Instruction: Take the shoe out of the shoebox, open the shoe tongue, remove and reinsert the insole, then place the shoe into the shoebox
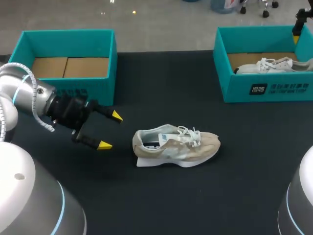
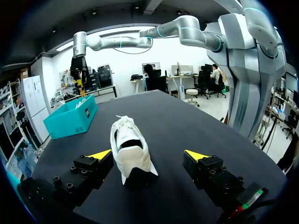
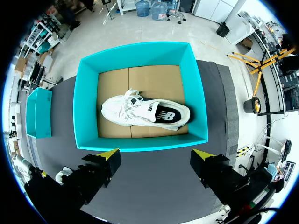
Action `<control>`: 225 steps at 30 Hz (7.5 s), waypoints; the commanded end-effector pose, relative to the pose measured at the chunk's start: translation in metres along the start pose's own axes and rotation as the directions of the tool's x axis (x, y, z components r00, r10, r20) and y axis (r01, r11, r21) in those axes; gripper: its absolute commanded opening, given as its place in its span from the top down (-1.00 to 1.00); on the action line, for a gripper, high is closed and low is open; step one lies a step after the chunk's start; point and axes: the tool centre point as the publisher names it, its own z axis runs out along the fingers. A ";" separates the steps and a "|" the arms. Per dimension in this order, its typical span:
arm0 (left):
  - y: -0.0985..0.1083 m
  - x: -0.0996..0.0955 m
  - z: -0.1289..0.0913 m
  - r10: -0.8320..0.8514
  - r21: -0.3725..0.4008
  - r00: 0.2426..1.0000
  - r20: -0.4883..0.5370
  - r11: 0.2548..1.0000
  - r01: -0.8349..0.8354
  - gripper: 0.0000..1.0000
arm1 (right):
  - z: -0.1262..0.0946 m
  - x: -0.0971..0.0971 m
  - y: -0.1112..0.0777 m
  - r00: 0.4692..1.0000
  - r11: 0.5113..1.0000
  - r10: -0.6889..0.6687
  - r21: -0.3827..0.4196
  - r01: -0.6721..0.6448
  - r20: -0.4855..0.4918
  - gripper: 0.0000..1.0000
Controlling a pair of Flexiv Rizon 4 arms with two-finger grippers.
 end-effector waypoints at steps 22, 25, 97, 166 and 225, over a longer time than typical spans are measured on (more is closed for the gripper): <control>0.004 -0.004 -0.011 -0.079 0.002 0.994 0.071 0.997 0.079 -1.00 | 0.000 0.000 0.000 1.000 1.000 0.000 -0.001 0.000 -0.001 -1.00; 0.008 -0.005 -0.015 -0.102 -0.004 0.991 0.090 0.995 0.103 -1.00 | 0.000 0.000 0.000 1.000 1.000 0.000 -0.001 0.000 -0.001 -1.00; 0.087 -0.027 0.058 -0.271 0.073 0.939 0.212 0.963 0.261 -1.00 | 0.000 0.000 0.000 1.000 1.000 0.000 -0.001 0.000 -0.001 -1.00; 0.091 -0.037 0.116 -0.284 0.098 0.940 0.191 0.958 0.269 1.00 | 0.000 0.000 0.000 1.000 1.000 0.000 -0.001 0.000 -0.001 -1.00; 0.093 -0.035 0.114 -0.287 0.090 0.941 0.179 0.957 0.275 1.00 | -0.040 0.166 -0.134 0.991 0.993 0.112 -0.041 -0.109 0.073 -1.00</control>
